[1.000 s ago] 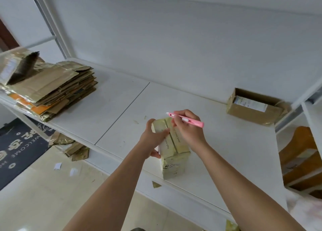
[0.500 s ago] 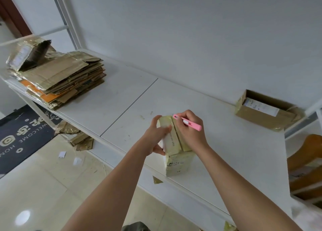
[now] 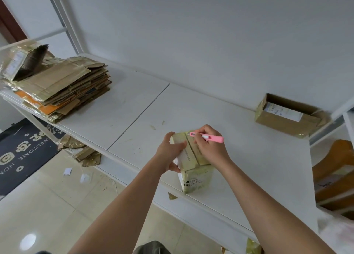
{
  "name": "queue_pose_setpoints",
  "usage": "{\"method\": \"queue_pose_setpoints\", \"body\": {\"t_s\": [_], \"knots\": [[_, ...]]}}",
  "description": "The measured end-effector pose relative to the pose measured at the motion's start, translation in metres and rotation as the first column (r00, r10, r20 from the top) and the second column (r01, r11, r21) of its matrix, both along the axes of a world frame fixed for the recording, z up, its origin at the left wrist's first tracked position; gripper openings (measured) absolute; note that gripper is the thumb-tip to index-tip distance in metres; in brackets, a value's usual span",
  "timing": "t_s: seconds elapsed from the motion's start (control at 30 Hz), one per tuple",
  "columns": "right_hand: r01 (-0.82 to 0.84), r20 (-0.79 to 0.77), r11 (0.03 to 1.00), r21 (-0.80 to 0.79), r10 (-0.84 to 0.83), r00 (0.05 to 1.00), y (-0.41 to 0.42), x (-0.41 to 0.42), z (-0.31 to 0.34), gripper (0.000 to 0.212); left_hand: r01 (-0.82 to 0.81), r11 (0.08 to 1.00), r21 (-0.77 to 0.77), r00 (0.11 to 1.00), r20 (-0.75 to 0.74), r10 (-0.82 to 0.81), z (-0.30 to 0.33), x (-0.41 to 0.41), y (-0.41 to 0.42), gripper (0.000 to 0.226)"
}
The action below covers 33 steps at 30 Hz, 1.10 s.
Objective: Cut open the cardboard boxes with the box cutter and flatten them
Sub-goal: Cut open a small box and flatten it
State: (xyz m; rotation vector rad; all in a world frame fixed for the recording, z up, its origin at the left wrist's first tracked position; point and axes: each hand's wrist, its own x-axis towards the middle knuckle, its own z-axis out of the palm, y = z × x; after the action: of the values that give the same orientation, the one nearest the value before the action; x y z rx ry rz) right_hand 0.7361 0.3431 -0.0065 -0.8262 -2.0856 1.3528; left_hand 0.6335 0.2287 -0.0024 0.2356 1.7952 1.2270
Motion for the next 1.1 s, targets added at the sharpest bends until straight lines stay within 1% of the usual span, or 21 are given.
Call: {"method": "queue_pose_setpoints", "body": {"t_s": [0.07, 0.23, 0.37, 0.5, 0.63, 0.73, 0.87, 1.0, 1.1], "knots": [[0.018, -0.012, 0.999, -0.034, -0.019, 1.000, 0.001, 0.003, -0.001, 0.011, -0.016, 1.000, 0.001, 1.000, -0.011, 0.016, -0.002, 0.006, 0.000, 0.054], [0.011, -0.002, 1.000, -0.015, -0.011, 1.000, -0.003, 0.015, -0.005, 0.012, -0.035, 0.999, -0.001, 0.997, -0.062, 0.035, -0.011, 0.026, -0.003, 0.048], [0.007, -0.038, 1.000, 0.015, -0.006, 0.999, -0.008, 0.024, -0.010, 0.013, -0.029, 1.000, 0.004, 0.997, -0.073, 0.029, -0.012, 0.030, -0.006, 0.047], [-0.055, -0.043, 0.992, 0.110, 0.060, 0.997, -0.012, 0.024, -0.008, 0.013, -0.020, 1.000, 0.013, 0.998, -0.057, 0.021, -0.010, 0.029, -0.011, 0.045], [-0.117, -0.010, 0.975, 0.188, 0.121, 0.993, -0.013, 0.022, -0.010, 0.013, -0.017, 0.999, 0.035, 0.999, -0.030, 0.018, -0.011, 0.026, -0.013, 0.041], [-0.166, 0.035, 0.968, 0.190, 0.163, 0.986, -0.010, 0.019, -0.008, 0.011, -0.041, 0.998, 0.053, 0.999, -0.006, 0.041, -0.013, 0.024, -0.014, 0.036], [-0.204, 0.077, 0.957, 0.205, 0.192, 0.978, -0.005, 0.017, -0.002, 0.019, -0.061, 0.997, 0.043, 0.997, -0.037, 0.062, -0.014, 0.028, -0.013, 0.035], [-0.249, 0.083, 0.948, 0.199, 0.237, 0.968, -0.005, 0.026, 0.004, 0.029, -0.070, 0.997, 0.028, 0.997, -0.040, 0.071, -0.010, 0.031, -0.011, 0.035], [-0.270, 0.097, 0.947, 0.176, 0.256, 0.962, -0.004, 0.035, 0.005, 0.021, -0.073, 0.997, 0.029, 0.997, -0.033, 0.074, -0.008, 0.031, -0.012, 0.038]]}}
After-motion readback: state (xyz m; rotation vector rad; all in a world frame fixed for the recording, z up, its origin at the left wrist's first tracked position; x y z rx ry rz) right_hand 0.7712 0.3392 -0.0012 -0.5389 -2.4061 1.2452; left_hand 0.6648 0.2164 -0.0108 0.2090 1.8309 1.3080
